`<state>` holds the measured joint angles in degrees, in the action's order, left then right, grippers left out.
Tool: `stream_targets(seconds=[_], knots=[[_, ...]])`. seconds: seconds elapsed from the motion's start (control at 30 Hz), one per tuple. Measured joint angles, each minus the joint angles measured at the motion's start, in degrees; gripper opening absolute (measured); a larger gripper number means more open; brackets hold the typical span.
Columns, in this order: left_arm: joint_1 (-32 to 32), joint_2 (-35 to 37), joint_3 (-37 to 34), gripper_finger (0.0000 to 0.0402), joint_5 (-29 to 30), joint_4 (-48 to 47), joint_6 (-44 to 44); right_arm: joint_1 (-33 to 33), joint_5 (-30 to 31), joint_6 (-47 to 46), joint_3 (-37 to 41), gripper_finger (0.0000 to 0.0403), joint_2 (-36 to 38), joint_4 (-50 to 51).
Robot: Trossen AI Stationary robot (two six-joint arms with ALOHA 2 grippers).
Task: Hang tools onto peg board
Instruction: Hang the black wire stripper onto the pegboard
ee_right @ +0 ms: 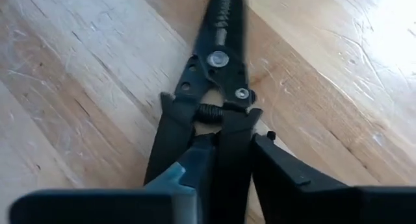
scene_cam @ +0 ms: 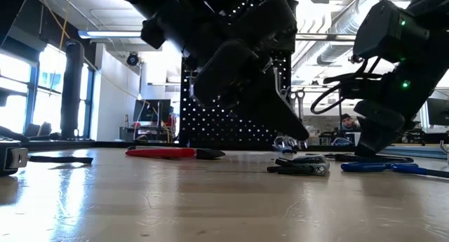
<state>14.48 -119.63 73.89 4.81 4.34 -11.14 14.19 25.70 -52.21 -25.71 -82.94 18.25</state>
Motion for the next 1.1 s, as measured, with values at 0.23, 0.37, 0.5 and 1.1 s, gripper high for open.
stream_targets(seconds=[0.23,0.37,0.5,1.1], knots=[[-1.01,0.02,0.0,0.0012,5.91,2.8,2.66,0.01,0.26,2.26,0.13,0.006,-0.04,-0.36],[-3.0,0.02,0.0,0.0012,6.24,4.31,6.84,0.92,0.9,3.18,0.43,0.006,0.5,-1.72],[-5.1,0.02,0.0,0.0012,5.29,4.48,11.76,2.01,1.76,3.35,0.62,0.0059,3.49,-2.0],[-9.38,0.04,0.0,0.0026,-3.73,3.56,14.14,5.45,2.03,14.37,0.48,0.0013,13.51,-1.32]])
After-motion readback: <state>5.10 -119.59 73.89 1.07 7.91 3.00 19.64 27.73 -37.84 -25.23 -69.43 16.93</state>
